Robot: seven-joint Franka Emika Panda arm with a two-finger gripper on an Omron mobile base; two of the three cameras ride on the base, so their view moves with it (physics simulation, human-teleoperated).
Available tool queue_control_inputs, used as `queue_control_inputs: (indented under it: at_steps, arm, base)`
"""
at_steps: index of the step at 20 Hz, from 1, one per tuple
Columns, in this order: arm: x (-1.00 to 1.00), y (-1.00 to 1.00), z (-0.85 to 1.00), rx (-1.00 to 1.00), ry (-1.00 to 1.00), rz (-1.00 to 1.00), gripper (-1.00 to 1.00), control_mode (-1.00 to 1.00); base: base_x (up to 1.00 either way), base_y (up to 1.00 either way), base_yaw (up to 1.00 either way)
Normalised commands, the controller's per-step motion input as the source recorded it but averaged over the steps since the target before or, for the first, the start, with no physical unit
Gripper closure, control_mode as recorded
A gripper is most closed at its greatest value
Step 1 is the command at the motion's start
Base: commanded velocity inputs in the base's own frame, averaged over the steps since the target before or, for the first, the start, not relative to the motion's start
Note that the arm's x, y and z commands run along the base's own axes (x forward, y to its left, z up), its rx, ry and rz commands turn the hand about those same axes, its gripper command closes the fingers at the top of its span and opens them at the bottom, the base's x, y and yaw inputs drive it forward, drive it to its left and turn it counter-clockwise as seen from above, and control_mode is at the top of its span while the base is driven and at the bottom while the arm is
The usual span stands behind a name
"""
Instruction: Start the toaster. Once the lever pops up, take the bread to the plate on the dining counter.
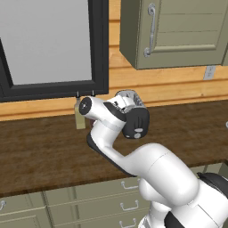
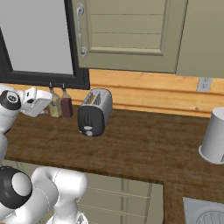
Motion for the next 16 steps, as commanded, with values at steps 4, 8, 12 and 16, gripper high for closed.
queue_control_inputs:
  at_steps: [4,8,12,16]
  arm:
    - [0.00,0.00,0.00,0.00,0.00,0.00,-1.00,-1.00]
    - [0.00,0.00,0.00,0.00,0.00,0.00,-1.00,-1.00]
    - [0.00,0.00,0.00,0.00,0.00,0.00,-1.00,-1.00]
    - [0.00,0.00,0.00,0.00,0.00,0.00,-1.00,-1.00]
  base:
    - [0.00,0.00,0.00]
    - [0.00,0.00,0.00]
    - [0.00,0.00,0.00]
    - [0.00,0.00,0.00]
